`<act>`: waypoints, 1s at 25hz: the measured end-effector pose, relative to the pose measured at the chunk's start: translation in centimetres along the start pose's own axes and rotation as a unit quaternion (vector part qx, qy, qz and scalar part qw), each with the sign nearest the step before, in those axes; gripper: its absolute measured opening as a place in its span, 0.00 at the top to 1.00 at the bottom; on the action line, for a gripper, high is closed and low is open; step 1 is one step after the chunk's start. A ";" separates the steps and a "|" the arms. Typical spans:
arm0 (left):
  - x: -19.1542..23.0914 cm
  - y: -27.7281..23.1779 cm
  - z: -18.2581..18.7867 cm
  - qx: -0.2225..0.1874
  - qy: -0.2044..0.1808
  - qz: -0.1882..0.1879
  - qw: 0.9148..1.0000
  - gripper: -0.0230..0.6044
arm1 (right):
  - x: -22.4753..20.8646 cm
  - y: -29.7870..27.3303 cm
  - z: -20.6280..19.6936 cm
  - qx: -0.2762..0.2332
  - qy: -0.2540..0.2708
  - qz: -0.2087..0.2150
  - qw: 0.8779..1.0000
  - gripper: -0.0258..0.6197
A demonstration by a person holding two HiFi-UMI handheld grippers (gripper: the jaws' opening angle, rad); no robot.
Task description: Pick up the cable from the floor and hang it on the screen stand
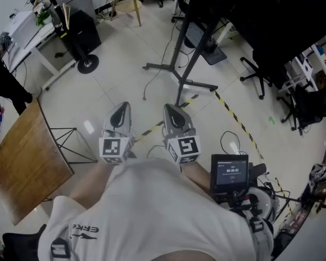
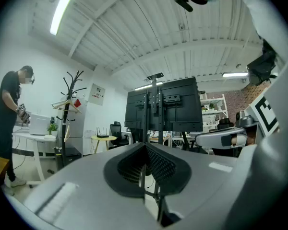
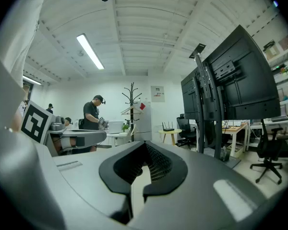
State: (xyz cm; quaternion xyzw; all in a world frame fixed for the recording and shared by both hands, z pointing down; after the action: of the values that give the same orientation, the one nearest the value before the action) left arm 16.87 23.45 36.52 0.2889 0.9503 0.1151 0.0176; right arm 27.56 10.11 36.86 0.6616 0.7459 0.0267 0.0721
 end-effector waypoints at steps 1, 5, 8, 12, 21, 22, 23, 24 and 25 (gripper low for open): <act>-0.1 -0.3 -0.2 0.001 0.000 0.001 1.000 0.96 | -0.4 -0.1 -0.1 -0.001 -0.001 -0.001 1.000 0.94; -0.6 -1.5 -0.8 0.005 -0.001 -0.001 1.000 0.96 | -1.9 -0.4 -0.2 -0.003 -0.006 -0.007 1.000 0.94; -0.4 -2.9 -1.0 0.006 -0.002 -0.005 1.000 0.96 | -2.9 -1.1 -0.3 -0.002 -0.007 -0.012 1.000 0.94; 0.3 -5.3 -1.9 0.008 0.004 -0.018 1.000 0.96 | -3.9 -2.5 -0.9 0.003 -0.005 -0.024 1.000 0.94; 5.6 -13.4 -5.1 0.003 0.028 -0.052 0.998 0.96 | -6.0 -10.9 -3.3 0.018 0.010 -0.056 0.998 0.94; 6.6 -14.6 -5.2 0.002 0.033 -0.053 0.998 0.96 | -6.1 -12.4 -3.2 0.019 0.013 -0.058 0.998 0.94; 7.7 -15.8 -5.2 0.000 0.037 -0.055 0.998 0.96 | -6.1 -13.9 -3.1 0.021 0.017 -0.060 0.998 0.94; 8.9 -17.1 -5.2 -0.002 0.040 -0.058 0.998 0.96 | -6.2 -15.5 -3.0 0.021 0.021 -0.062 0.998 0.94; 10.1 -18.2 -5.2 -0.004 0.042 -0.060 0.997 0.96 | -6.2 -17.1 -2.9 0.022 0.025 -0.065 0.997 0.94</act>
State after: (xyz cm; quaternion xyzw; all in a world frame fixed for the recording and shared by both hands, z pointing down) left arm -1.99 13.23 37.73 0.2258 0.9654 0.1298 -0.0145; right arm 11.03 2.04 37.83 0.6124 0.7892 0.0223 0.0405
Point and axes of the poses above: the fingertips, and each gripper's own axes: y backward along the fingers, x to its left, z out of its top, the point moved 4 cm from there along y, backward along the fingers, and after that the axes turned 15 degrees about -x, right-handed, at the moved point
